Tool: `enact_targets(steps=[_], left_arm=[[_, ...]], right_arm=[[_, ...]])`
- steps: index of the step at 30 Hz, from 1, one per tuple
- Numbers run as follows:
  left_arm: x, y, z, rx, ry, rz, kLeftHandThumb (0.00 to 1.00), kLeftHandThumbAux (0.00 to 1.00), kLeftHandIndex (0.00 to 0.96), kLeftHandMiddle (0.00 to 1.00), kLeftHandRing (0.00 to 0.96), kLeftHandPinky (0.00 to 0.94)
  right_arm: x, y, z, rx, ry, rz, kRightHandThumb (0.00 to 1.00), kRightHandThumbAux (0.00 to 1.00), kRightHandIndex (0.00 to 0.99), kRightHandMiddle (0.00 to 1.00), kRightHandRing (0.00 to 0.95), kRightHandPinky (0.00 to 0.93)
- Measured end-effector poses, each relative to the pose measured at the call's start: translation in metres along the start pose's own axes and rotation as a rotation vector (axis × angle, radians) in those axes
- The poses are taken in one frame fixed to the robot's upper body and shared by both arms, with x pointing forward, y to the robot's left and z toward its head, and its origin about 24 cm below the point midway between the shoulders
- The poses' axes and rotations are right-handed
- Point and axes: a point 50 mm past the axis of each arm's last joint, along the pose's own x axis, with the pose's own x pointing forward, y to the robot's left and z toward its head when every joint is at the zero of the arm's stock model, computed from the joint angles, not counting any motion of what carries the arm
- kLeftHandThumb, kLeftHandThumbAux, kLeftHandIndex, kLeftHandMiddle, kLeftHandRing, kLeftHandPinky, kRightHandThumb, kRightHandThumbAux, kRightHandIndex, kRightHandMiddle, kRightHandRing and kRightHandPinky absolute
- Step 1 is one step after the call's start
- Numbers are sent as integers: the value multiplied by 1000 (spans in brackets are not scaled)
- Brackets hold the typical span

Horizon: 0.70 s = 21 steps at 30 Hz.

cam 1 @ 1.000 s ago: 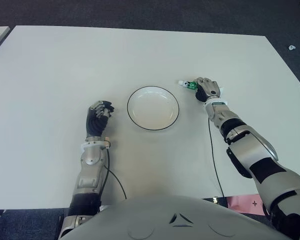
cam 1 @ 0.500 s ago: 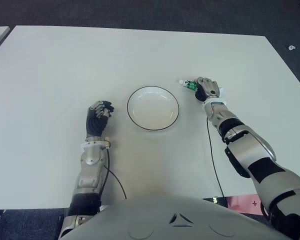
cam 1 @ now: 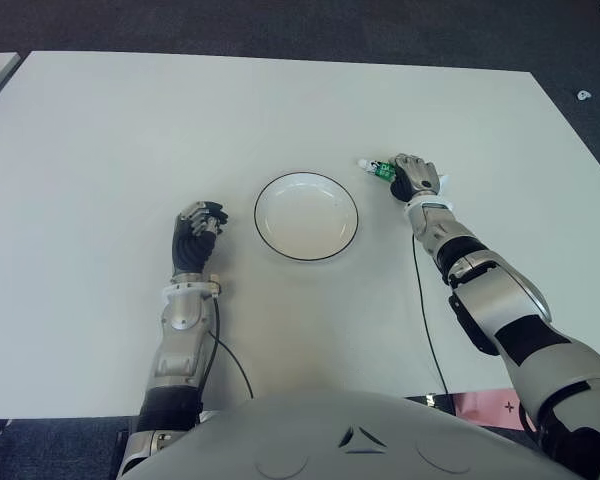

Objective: Put the toothpaste on the table into the plate.

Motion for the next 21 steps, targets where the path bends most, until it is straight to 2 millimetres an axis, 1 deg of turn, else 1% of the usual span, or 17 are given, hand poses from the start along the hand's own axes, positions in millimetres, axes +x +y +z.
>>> enact_targets(steps=[6,17,21], left_arm=[[0,0,0,-2,0,2,708,720,432,503,500,503],[1,0,1,-5,-10,3,707,721,432,498,488,494],[1,0,1,-3,-12,2,708,721,432,498,486,493]], right_arm=[[1,-3,0,52,-1,-24,950,659,381,513,530,805],[-1,-8,2,204,-18,-126,950,660,378,508,527,820],[1,-13,8,282,-35,-157,950,660,380,509,527,815]])
